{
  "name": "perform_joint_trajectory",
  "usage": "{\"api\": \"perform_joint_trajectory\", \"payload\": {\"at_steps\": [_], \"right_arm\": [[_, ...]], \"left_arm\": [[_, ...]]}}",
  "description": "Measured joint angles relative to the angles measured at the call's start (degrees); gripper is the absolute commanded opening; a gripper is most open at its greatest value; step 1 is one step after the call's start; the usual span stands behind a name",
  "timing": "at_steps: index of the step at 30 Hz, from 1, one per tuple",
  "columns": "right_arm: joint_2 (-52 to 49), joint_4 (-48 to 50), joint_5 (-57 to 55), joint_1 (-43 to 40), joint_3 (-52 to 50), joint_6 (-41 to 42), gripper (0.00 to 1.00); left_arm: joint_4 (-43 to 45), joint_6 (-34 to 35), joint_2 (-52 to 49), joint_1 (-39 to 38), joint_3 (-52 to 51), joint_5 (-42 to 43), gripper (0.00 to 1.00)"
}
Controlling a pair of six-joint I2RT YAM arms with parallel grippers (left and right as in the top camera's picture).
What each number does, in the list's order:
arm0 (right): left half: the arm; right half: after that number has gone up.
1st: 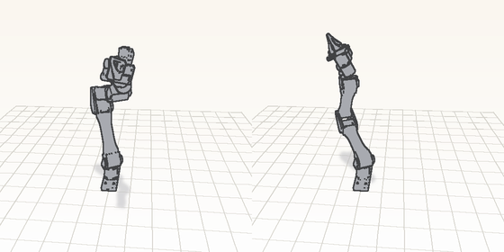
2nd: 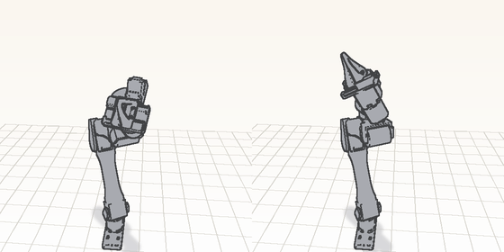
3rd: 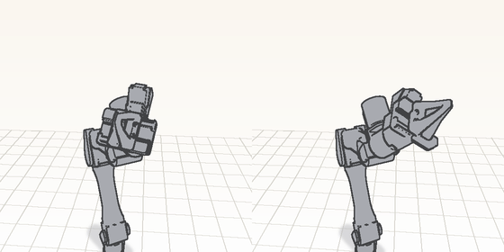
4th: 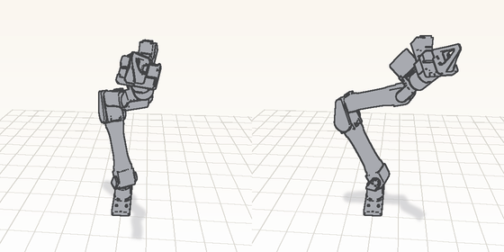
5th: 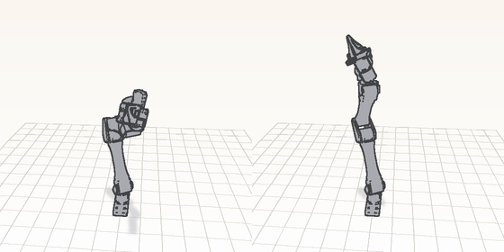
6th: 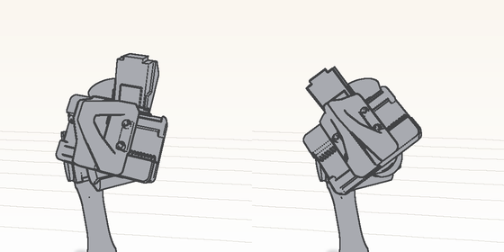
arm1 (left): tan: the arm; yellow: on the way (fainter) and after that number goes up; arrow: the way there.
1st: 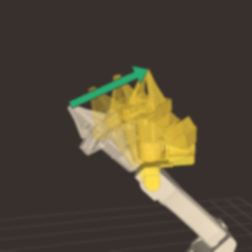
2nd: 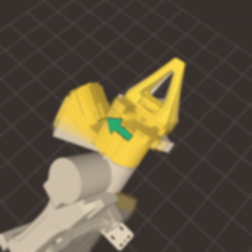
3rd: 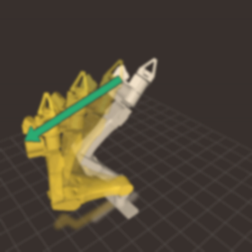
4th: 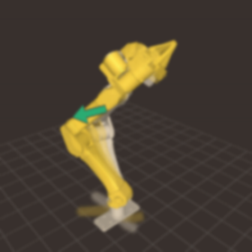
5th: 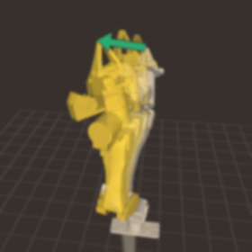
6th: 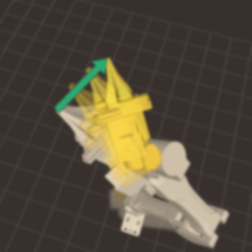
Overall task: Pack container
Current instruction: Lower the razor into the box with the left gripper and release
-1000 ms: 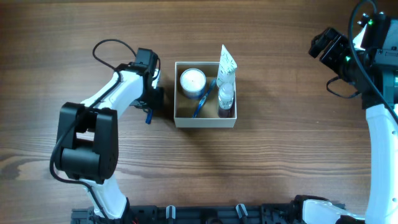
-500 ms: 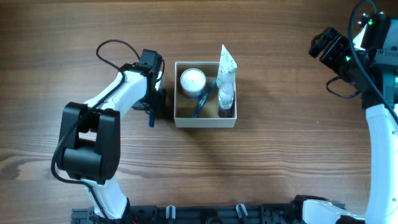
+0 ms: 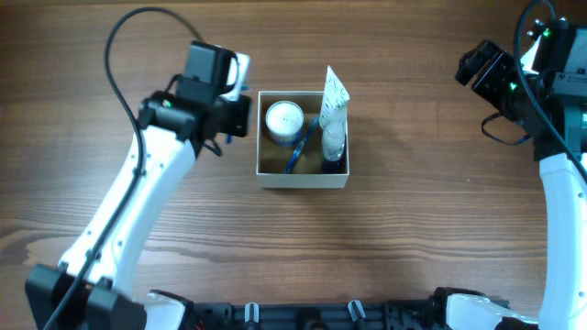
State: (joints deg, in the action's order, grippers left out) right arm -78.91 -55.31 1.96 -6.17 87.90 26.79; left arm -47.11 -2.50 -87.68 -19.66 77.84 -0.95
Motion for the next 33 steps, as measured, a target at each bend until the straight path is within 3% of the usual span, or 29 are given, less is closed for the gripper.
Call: {"api": "perform_joint_trajectory", "payload": {"at_steps": [7, 20, 26, 33], "right_arm": [[0.00, 0.00, 0.00, 0.00, 0.00, 0.02, 1.00], [0.00, -0.02, 0.00, 0.00, 0.00, 0.02, 1.00], [0.00, 0.00, 0.00, 0.00, 0.00, 0.00, 1.00], [0.00, -0.02, 0.00, 0.00, 0.00, 0.02, 1.00]], "left_arm": [[6.54, -8.98, -2.34, -10.12, 0.11, 3.02, 0.04], [10.91, -13.79, -16.20, -13.79, 0.09, 5.64, 0.04], [10.93, -14.23, -17.59, -14.21, 0.09, 6.32, 0.32], [10.95, -12.68, -17.68, -14.08, 0.09, 6.40, 0.39]]}}
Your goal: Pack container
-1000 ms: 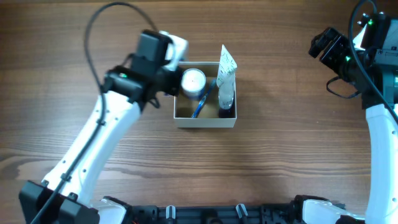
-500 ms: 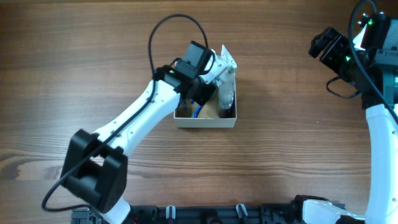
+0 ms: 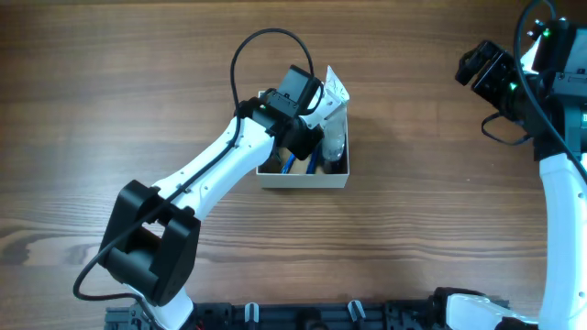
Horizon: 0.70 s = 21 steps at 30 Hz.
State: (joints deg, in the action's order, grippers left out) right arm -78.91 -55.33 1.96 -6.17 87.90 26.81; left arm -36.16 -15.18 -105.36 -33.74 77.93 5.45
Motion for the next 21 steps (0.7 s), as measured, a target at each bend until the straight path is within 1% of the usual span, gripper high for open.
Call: {"api": "perform_joint_trajectory", "payload": {"at_steps": [2, 4, 6, 8, 10, 11, 12, 16, 19, 21], "right_arm": [[0.00, 0.00, 0.00, 0.00, 0.00, 0.00, 1.00], [0.00, 0.02, 0.00, 0.00, 0.00, 0.00, 1.00], [0.00, 0.02, 0.00, 0.00, 0.00, -0.02, 1.00], [0.00, 0.00, 0.00, 0.00, 0.00, 0.00, 1.00], [0.00, 0.00, 0.00, 0.00, 0.00, 0.00, 1.00], [0.00, 0.02, 0.00, 0.00, 0.00, 0.00, 1.00], [0.00, 0.02, 0.00, 0.00, 0.00, 0.00, 1.00], [0.00, 0.00, 0.00, 0.00, 0.00, 0.00, 1.00], [0.00, 0.02, 0.00, 0.00, 0.00, 0.00, 1.00], [0.00, 0.00, 0.02, 0.00, 0.00, 0.00, 1.00]], "left_arm": [[-0.07, 1.07, 0.02, 0.11, 0.00, -0.04, 0.39], [-0.33, 2.01, 0.37, 0.17, 0.00, -0.31, 0.42], [-0.59, 2.75, 1.46, 0.33, -0.02, -1.11, 0.47], [-1.07, 3.93, 3.72, 0.39, -0.02, -2.51, 0.56], [-1.81, 5.20, 6.97, 0.57, -0.02, -4.42, 0.67], [-2.23, 5.75, 8.72, 0.81, -0.02, -5.35, 0.91], [-3.10, 7.08, 11.02, 1.20, -0.02, -6.60, 1.00], [-6.40, 10.03, 18.51, 5.66, -0.02, -9.79, 1.00], [-10.23, 13.00, 21.75, 11.89, -0.02, -11.02, 1.00], [-13.16, 15.56, 22.67, 17.70, -0.02, -11.67, 1.00]]}}
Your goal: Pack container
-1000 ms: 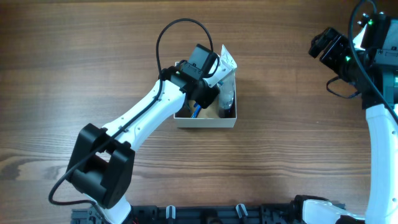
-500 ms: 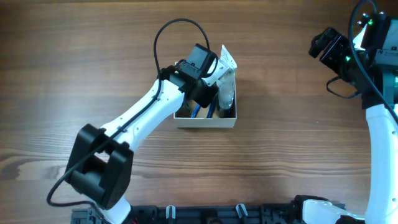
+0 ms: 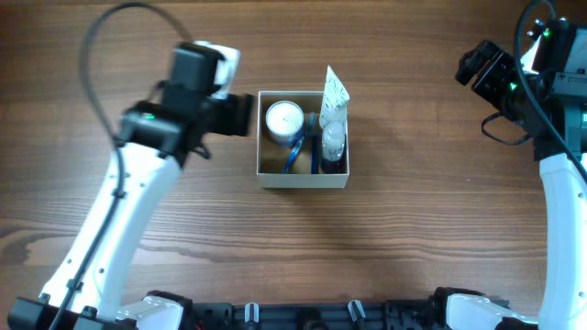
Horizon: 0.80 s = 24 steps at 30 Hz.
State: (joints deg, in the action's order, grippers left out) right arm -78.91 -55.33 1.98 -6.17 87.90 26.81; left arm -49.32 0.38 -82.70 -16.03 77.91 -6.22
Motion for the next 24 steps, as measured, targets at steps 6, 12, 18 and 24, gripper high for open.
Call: {"api": "perform_joint_trajectory", "payload": {"at_steps": [6, 12, 18, 24], "right_arm": [[0.00, 0.02, -0.02, 0.00, 0.00, 0.00, 1.00], [0.00, 0.00, -0.02, 0.00, 0.00, 0.00, 1.00], [0.00, 0.00, -0.02, 0.00, 0.00, 0.00, 1.00], [0.00, 0.02, -0.02, 0.00, 0.00, 0.00, 1.00]], "left_arm": [[-4.87, 4.24, 0.07, 12.35, 0.00, 0.07, 1.00], [-6.23, 5.18, 0.07, 15.91, 0.00, 0.09, 1.00], [-6.23, 5.55, 0.07, 15.89, 0.00, 0.26, 1.00], [-6.29, 5.57, 0.07, 15.89, 0.00, 0.28, 1.00]]}}
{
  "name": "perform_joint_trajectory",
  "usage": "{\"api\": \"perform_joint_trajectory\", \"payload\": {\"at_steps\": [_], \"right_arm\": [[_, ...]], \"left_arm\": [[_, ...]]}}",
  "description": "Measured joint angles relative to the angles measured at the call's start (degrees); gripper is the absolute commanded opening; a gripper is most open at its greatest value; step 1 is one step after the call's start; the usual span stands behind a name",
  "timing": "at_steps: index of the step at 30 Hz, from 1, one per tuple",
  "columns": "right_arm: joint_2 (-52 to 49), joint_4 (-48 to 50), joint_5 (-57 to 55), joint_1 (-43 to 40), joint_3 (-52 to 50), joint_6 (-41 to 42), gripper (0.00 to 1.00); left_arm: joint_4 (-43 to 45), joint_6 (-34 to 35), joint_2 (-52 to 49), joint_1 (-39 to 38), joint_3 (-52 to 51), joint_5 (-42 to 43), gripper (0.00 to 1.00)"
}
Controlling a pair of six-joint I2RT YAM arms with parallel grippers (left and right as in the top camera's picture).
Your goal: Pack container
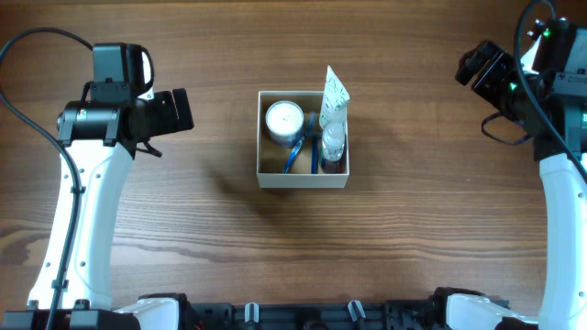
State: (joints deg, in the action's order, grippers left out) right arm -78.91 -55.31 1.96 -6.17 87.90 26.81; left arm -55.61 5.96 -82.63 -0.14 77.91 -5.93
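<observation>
The container, a white open box (303, 181), stands mid-table. It holds a round white jar (284, 119), a white patterned tube (336, 95) leaning out over the far right corner, a small clear bottle (334, 142) and blue stick-like items (296, 153). My left gripper (183, 111) hangs well left of the box, pointing toward it, and looks open with nothing between its fingers. My right gripper (472, 67) is at the far right, well away from the box; its fingers do not show plainly.
The bare wooden table (413, 229) surrounds the box on all sides. A black cable (27, 41) loops off the left arm at the far left. The arm bases sit at the near edge.
My left gripper has moved farther left, from just beside the box's left wall to about a box-width away. The box, its contents and the right arm have not moved.
My left gripper was beside the box's left wall with something blue at its fingers. Then it reached down into the box. Afterwards it was back outside the left wall, with one more dark item in the box. Now it is farther left.
</observation>
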Motion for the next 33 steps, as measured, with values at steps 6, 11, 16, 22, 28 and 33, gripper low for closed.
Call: {"api": "perform_joint_trajectory", "payload": {"at_steps": [6, 11, 16, 22, 28, 33], "right_arm": [[0.00, 0.00, 0.02, 0.00, 0.00, 0.00, 1.00], [0.00, -0.02, 0.00, 0.00, 0.00, 0.00, 1.00], [0.00, -0.02, 0.02, 0.00, 0.00, 0.00, 1.00], [0.00, -0.17, 0.02, 0.00, 0.00, 0.00, 1.00], [0.00, -0.09, 0.17, 0.00, 0.00, 0.00, 1.00], [0.00, -0.02, 0.20, 0.00, 0.00, 0.00, 1.00]], "left_arm": [[-0.09, -0.02, 0.59, 0.02, 0.00, -0.04, 1.00], [4.98, -0.02, 6.91, 0.50, -2.12, 0.00, 1.00], [14.40, 0.00, 20.96, 3.82, -13.40, 0.70, 1.00], [23.17, -0.04, 36.13, 5.46, -33.07, 2.40, 1.00], [24.24, -0.02, 52.57, 5.46, -49.53, 4.63, 1.00], [24.41, -0.02, 61.64, 5.46, -57.09, 7.26, 1.00]]}}
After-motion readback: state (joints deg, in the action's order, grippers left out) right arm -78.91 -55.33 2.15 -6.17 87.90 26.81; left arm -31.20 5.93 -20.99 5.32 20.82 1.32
